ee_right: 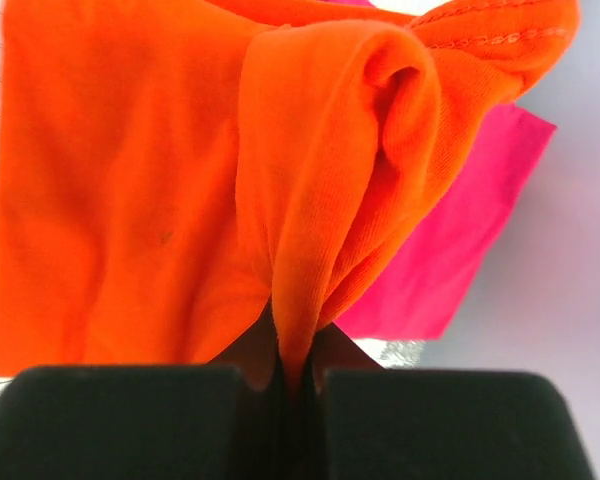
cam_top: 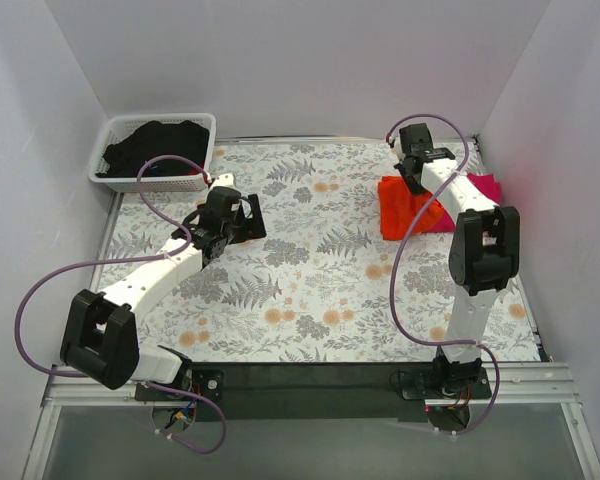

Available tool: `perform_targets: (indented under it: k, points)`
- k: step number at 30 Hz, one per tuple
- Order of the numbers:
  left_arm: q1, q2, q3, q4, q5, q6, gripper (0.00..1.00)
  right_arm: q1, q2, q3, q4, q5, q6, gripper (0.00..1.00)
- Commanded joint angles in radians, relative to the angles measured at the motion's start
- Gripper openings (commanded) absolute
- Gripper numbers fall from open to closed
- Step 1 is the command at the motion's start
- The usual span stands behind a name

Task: Fold and stack the t-shirts
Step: Neatly place the folded tshirt to the corner

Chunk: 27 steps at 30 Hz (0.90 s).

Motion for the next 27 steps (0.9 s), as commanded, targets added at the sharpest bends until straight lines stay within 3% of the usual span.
perform_targets:
  k: [1, 18, 27]
  points:
    - [0.000, -0.021, 0.012, -0.003, -0.019, -0.009, 0.88, -0.016, -0.006, 0.046, 0.002, 0.137, -0.050, 0.01]
    - [0.000, -0.007, 0.003, 0.005, -0.006, -0.004, 0.88, -0.076, -0.052, 0.080, 0.078, 0.251, -0.050, 0.01]
    - [0.000, 0.002, 0.006, 0.006, 0.007, -0.001, 0.88, -0.130, -0.080, 0.094, 0.112, 0.148, -0.005, 0.01]
